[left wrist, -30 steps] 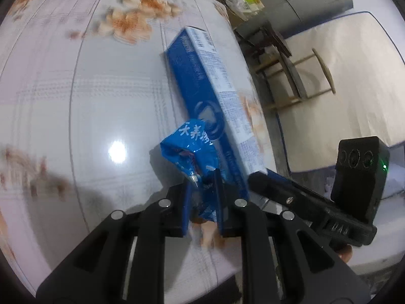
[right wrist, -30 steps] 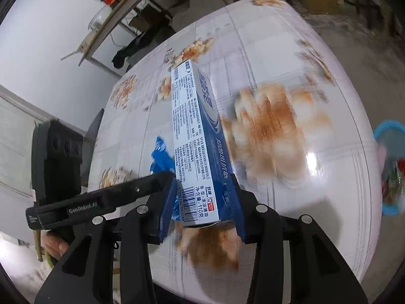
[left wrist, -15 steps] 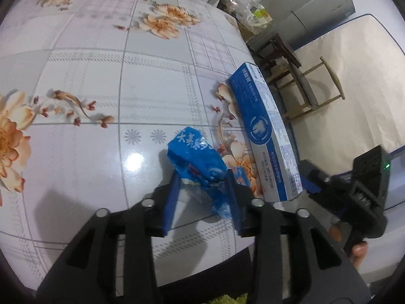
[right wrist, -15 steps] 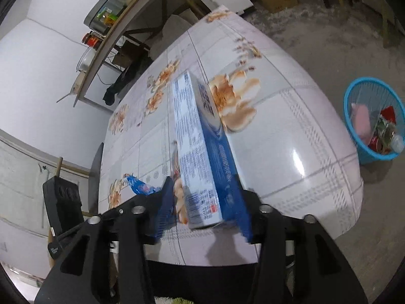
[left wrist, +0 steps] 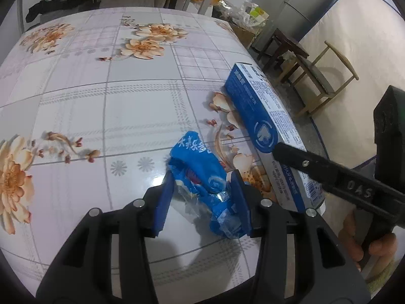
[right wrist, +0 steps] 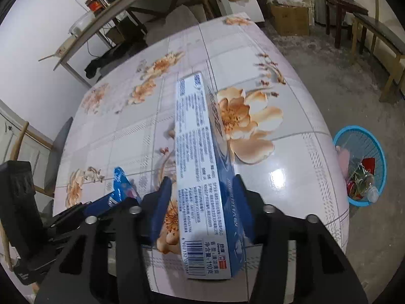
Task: Collect trash
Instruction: 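Lift the toothpaste box with the right gripper while the left gripper lifts the wrapper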
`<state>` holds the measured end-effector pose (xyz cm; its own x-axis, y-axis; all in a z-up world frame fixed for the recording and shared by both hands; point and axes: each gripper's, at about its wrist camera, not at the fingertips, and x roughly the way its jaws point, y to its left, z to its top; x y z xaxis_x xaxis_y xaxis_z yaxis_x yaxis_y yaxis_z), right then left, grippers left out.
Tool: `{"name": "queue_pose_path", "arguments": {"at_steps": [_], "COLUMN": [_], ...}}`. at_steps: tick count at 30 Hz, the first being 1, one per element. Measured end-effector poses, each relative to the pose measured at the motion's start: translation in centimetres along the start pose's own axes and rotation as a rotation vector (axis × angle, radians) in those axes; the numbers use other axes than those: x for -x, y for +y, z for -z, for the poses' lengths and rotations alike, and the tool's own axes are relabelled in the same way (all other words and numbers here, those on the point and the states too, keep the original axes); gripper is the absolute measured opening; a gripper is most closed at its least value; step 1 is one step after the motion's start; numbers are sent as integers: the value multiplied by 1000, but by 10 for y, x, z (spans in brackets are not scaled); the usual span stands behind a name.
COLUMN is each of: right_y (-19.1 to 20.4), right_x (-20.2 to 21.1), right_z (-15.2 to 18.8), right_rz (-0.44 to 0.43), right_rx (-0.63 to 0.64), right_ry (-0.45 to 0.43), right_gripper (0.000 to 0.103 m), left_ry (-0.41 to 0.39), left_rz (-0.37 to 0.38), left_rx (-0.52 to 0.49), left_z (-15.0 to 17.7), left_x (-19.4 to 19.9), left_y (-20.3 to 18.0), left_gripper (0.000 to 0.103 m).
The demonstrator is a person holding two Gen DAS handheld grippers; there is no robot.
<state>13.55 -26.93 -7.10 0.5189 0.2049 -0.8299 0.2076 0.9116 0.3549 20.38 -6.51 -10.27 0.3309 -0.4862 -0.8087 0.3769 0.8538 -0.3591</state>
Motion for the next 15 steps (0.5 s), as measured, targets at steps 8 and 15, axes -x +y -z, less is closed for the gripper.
{"name": "queue_pose_path", "arguments": {"at_steps": [8,15], "right_y": [-13,-15], "right_x": [10,12], "right_z": [9,10], "right_rz": [-7,11], "right_rx": [-47,-38], "right_ry": [-16,-21], "right_gripper": [40,41], "left_ry": [-21,-37], "left_rz": [-36,-118], "left_rx": [-46,-145], "left_z": [2,9], "left_x": [-5,-1], "left_y": [-10,-27], "left_gripper": [27,21]}}
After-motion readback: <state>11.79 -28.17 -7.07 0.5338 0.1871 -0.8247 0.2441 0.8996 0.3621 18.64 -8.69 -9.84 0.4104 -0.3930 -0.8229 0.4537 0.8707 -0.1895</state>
